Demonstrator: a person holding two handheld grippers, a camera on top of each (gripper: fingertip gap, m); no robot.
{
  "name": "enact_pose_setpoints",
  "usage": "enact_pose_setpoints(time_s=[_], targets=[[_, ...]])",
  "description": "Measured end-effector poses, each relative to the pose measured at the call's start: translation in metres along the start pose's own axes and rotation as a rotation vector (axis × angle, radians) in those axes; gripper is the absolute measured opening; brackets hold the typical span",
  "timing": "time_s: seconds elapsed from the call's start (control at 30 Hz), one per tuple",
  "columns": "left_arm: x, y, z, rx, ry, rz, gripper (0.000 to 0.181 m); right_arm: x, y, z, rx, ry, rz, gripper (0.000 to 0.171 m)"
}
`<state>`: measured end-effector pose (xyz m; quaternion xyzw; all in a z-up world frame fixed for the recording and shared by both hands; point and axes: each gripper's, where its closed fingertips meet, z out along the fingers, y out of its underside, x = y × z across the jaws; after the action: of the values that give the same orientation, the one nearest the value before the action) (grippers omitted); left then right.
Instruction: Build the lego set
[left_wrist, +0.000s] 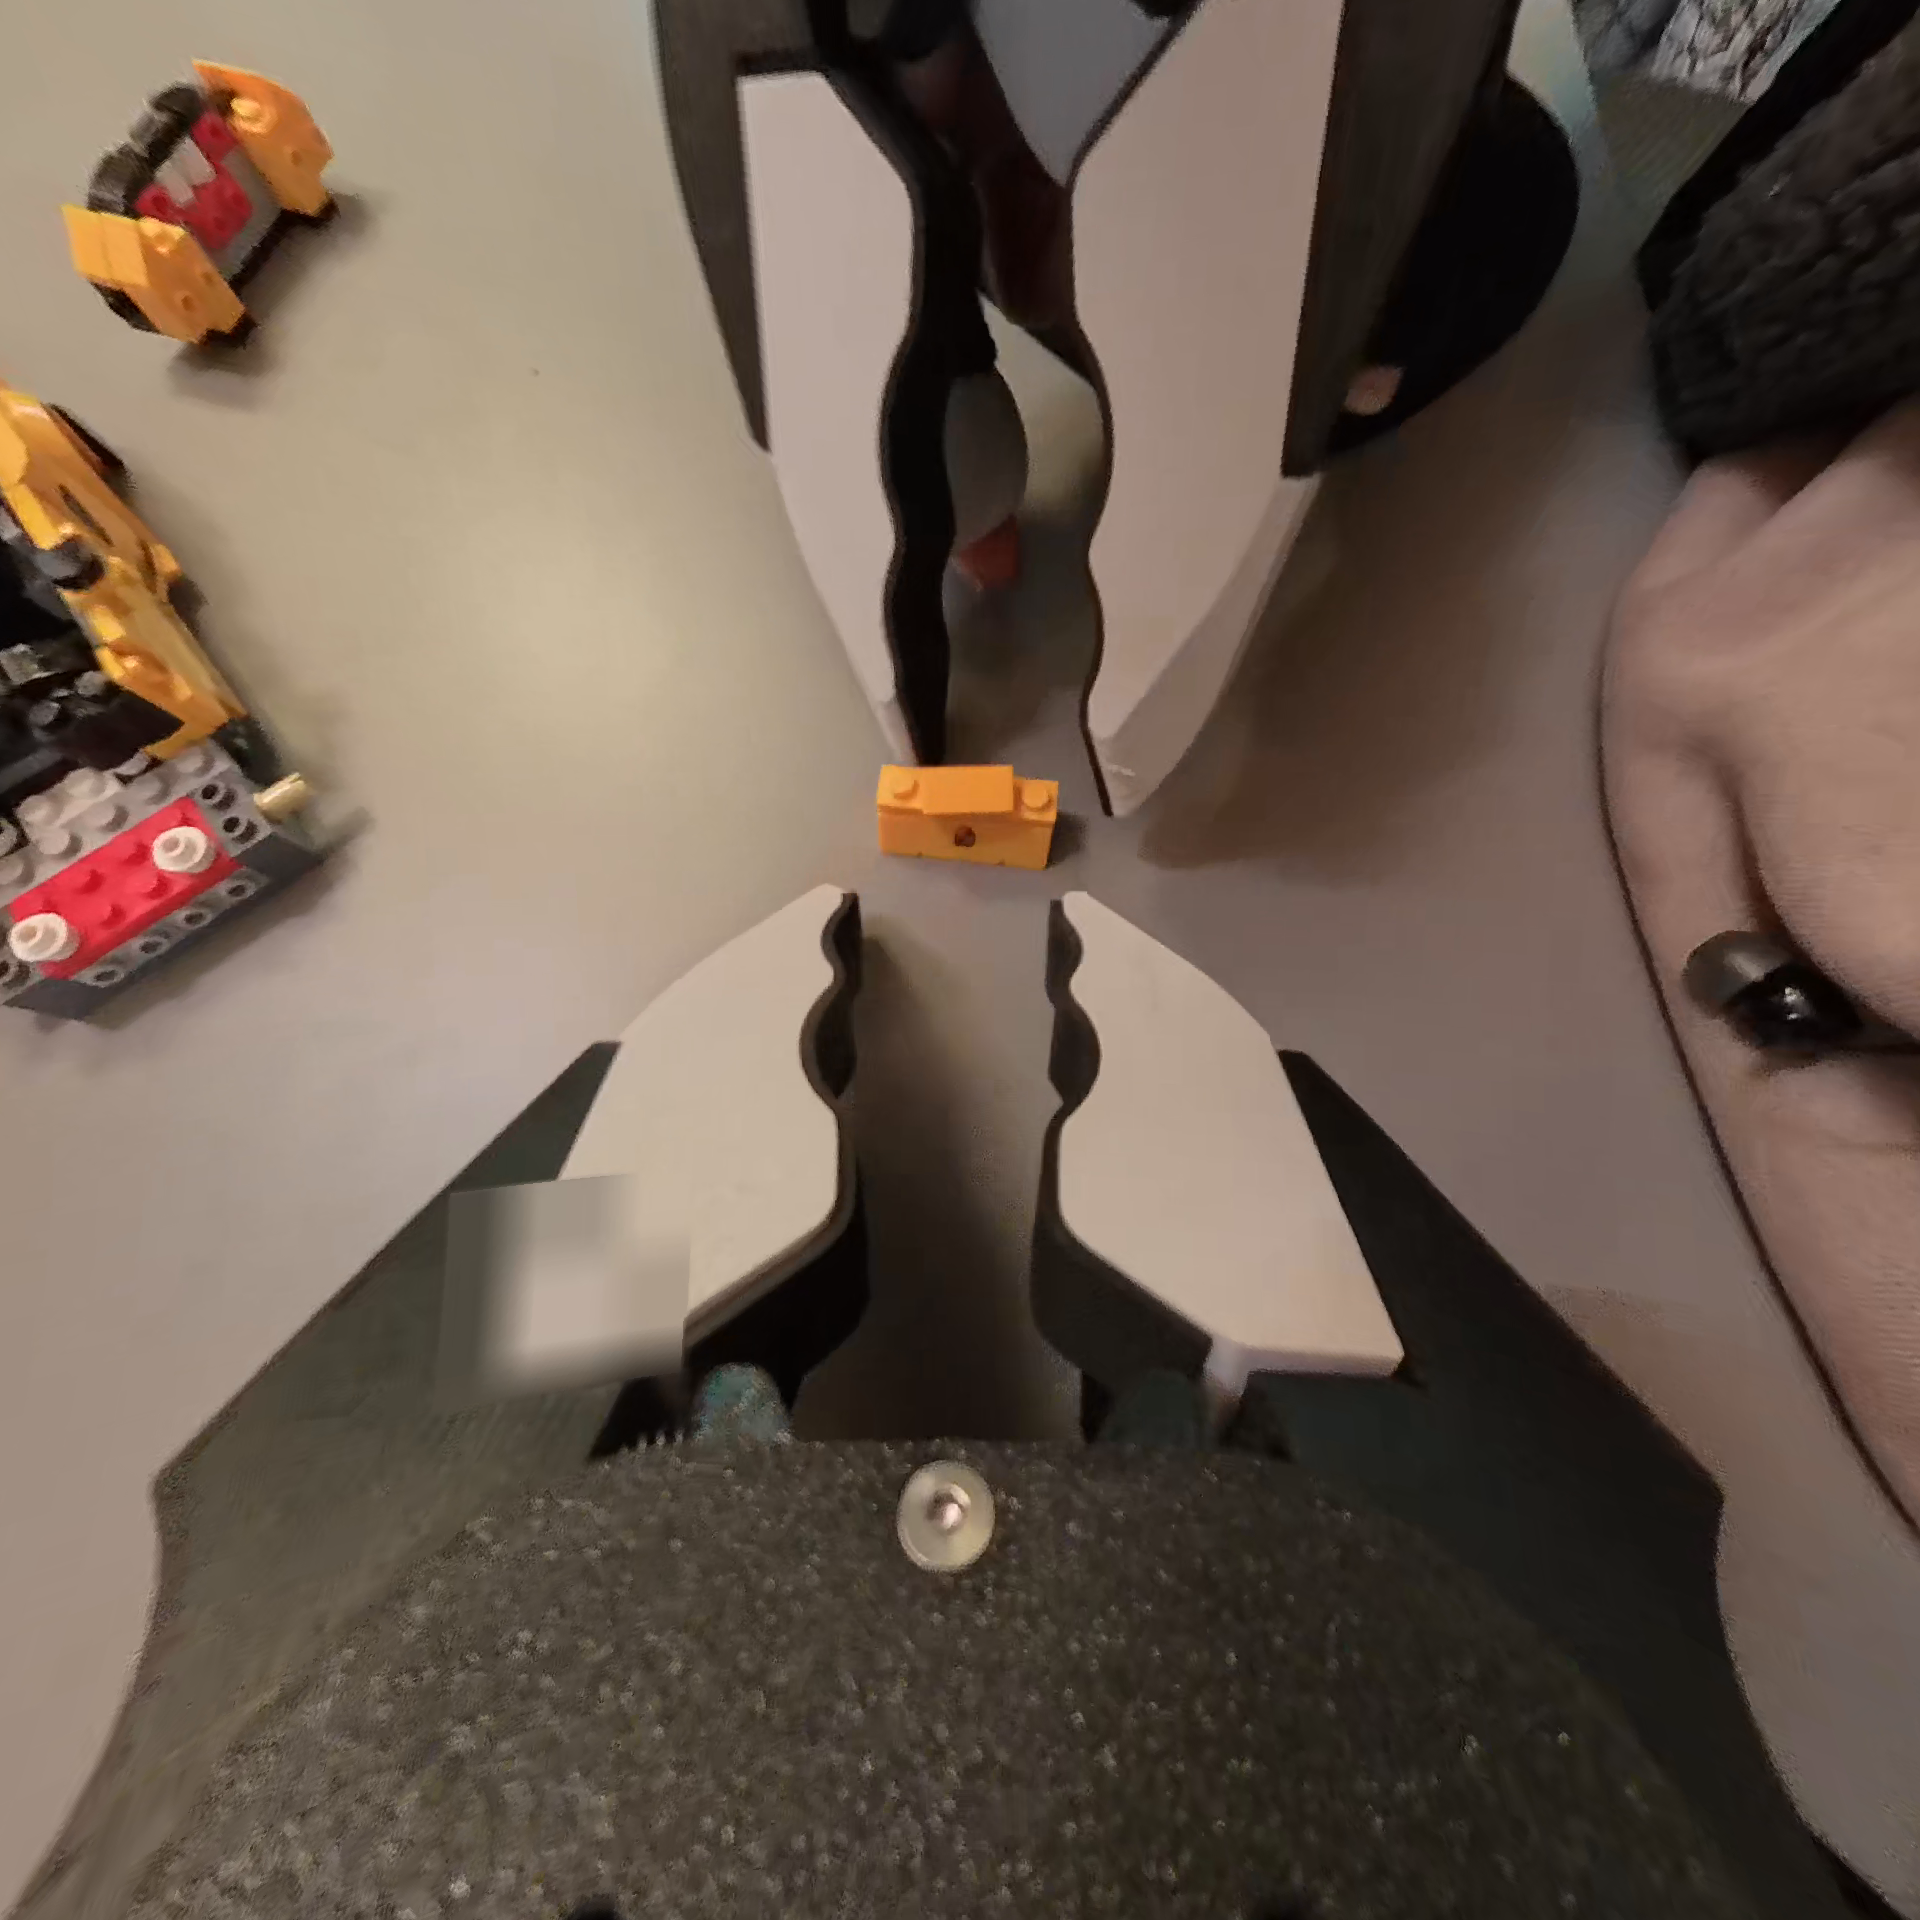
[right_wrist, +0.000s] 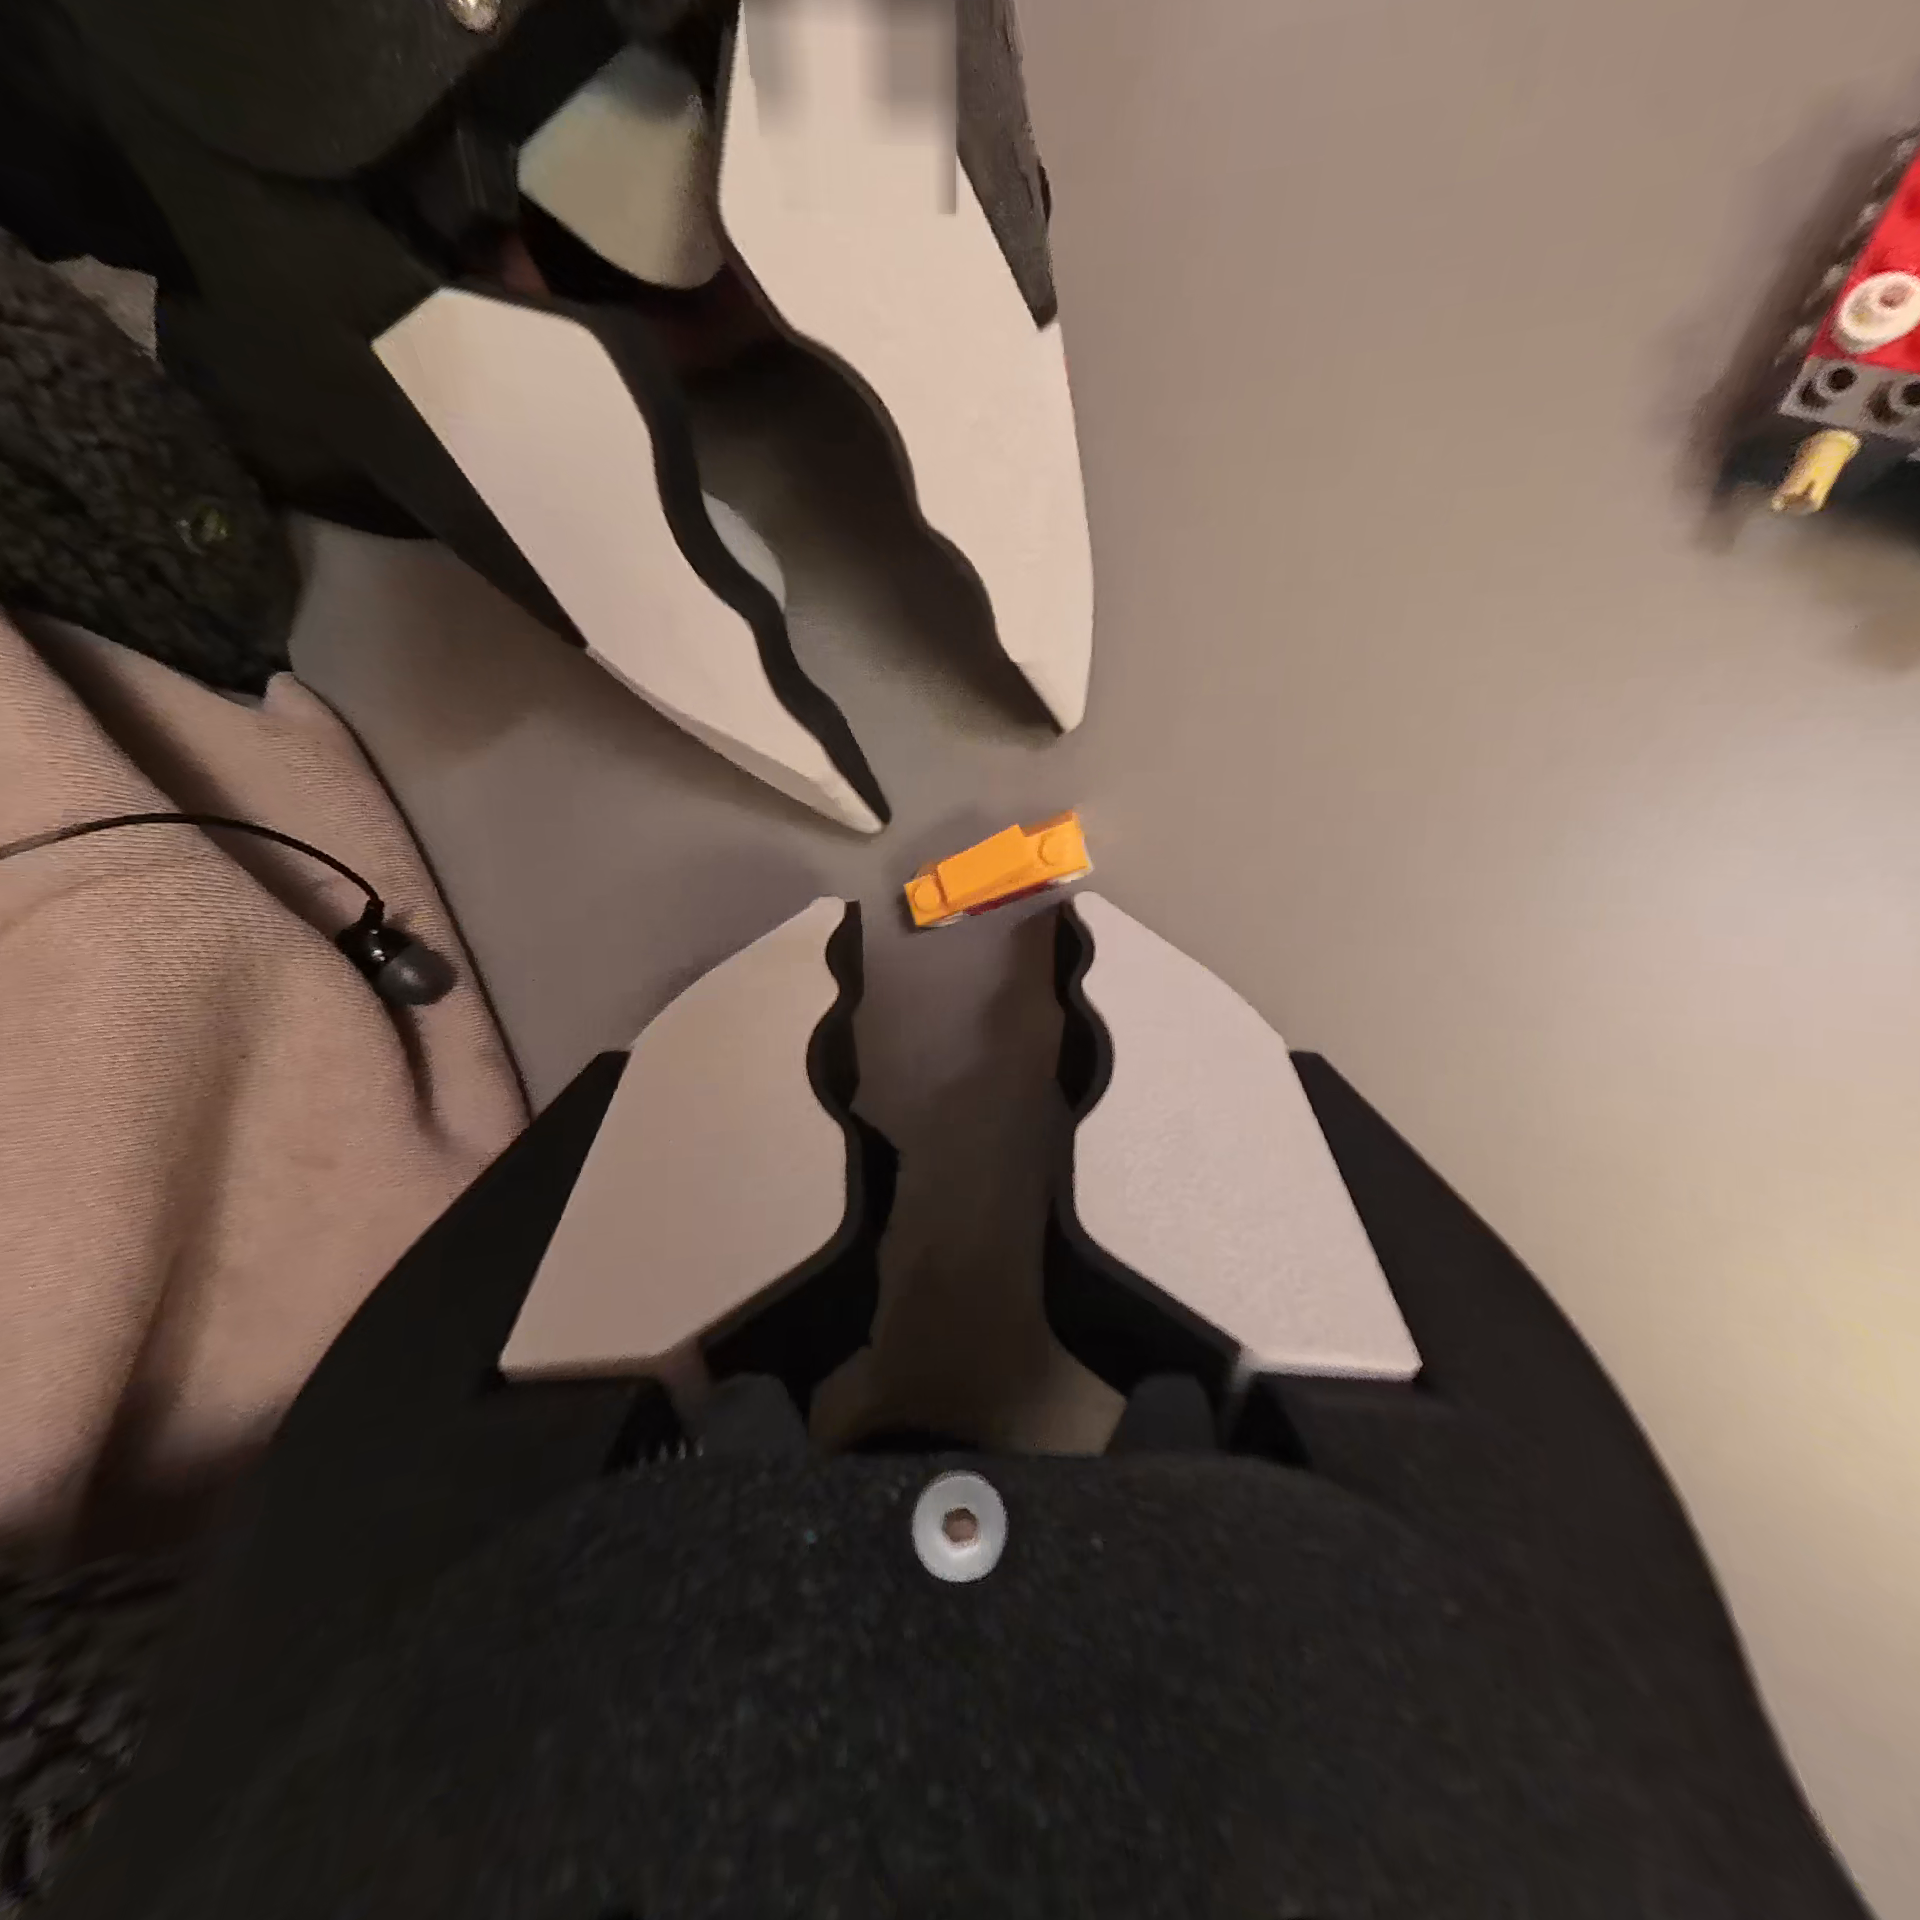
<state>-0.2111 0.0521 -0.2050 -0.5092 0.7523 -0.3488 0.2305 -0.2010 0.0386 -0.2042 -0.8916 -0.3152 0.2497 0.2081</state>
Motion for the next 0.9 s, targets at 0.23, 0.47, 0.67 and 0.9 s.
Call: enact_pose_setpoints(time_s=[0.23, 0.47, 0.67, 0.9], targets=[[0.008, -0.001, 0.003, -0.006, 0.011, 0.062, 0.046, -0.006, -0.008, 0.005, -0.024, -0.086, -0.156, 0.033], [0.01, 0.0, 0.001, -0.005, 0.026, 0.054, 0.037, -0.005, -0.01, 0.01, -0.082, -0.149, -0.278, 0.03], [0.007, -0.002, 0.001, 0.007, 0.015, 0.039, 0.024, 0.005, -0.012, -0.001, -0.072, -0.172, -0.265, 0.027], [0.007, -0.003, 0.004, -0.003, 0.001, 0.057, 0.012, 0.003, -0.007, -0.002, -0.094, -0.212, -0.248, 0.026]])
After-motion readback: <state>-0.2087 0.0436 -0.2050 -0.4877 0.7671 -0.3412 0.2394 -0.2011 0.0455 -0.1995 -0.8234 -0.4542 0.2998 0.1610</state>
